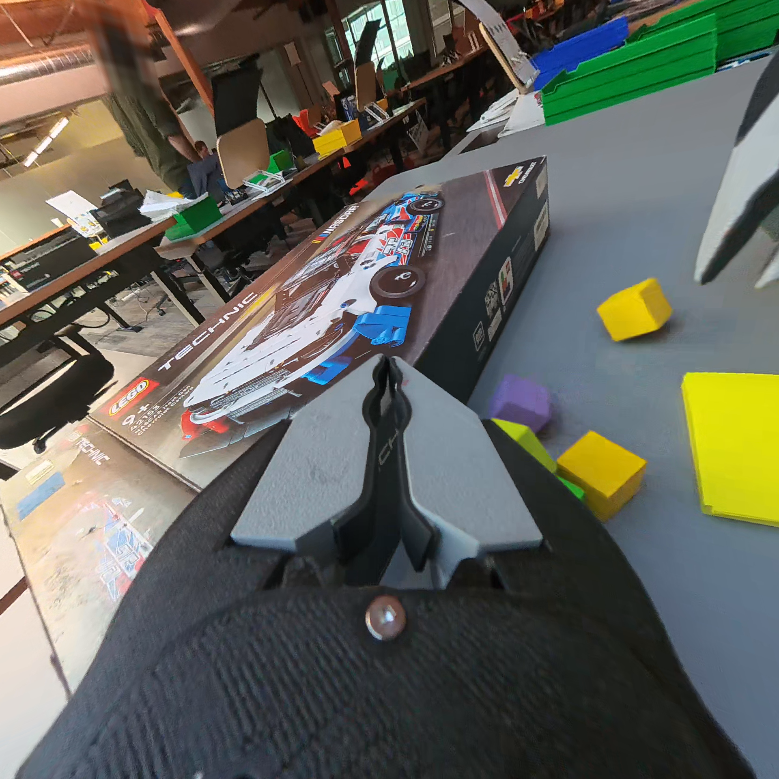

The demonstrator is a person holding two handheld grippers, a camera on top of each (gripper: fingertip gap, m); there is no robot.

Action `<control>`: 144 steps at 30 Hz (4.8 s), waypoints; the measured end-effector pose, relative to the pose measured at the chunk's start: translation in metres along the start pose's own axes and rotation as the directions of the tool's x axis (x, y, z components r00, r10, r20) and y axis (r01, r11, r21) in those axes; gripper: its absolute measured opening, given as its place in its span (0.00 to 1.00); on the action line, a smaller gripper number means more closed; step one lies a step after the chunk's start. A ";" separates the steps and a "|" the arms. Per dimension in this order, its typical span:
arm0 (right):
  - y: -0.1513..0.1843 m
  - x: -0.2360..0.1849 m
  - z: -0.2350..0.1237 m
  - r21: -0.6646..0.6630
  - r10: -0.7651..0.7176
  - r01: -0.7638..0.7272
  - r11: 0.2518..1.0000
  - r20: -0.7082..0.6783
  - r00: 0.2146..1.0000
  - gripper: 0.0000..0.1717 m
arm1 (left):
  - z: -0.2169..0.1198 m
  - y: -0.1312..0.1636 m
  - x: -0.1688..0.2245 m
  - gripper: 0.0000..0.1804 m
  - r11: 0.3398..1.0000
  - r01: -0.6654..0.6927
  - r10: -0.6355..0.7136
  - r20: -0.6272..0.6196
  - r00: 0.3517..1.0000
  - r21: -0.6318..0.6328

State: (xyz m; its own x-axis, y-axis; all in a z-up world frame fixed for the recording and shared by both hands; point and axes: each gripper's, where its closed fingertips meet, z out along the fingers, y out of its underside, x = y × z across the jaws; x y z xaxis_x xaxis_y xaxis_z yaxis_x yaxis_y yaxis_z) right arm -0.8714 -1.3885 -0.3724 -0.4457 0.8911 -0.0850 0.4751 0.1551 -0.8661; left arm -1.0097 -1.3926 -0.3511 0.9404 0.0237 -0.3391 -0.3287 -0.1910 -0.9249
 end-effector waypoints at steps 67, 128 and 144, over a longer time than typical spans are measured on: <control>-0.020 0.037 0.071 0.027 -0.279 0.278 0.960 0.045 0.959 0.00 | -0.047 0.051 0.066 0.15 0.848 0.214 -0.352 -0.213 0.911 -0.485; -0.032 0.050 0.060 0.039 -0.333 0.338 0.940 -0.103 0.937 0.00 | -0.048 0.016 0.174 0.21 0.919 0.045 -0.308 -0.644 0.701 -0.391; -0.043 0.057 0.051 0.105 -0.267 0.279 0.954 -0.119 0.956 0.00 | -0.031 0.034 0.099 0.22 0.889 0.186 -0.349 -0.355 0.867 -0.418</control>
State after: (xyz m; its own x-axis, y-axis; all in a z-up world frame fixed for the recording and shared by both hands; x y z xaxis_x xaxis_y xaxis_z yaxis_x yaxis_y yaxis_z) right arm -0.9557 -1.3660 -0.3653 -0.4625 0.8617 0.2085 0.2493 0.3521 -0.9021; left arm -0.9252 -1.4268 -0.4111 0.9610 -0.2614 0.0898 -0.0806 -0.5758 -0.8136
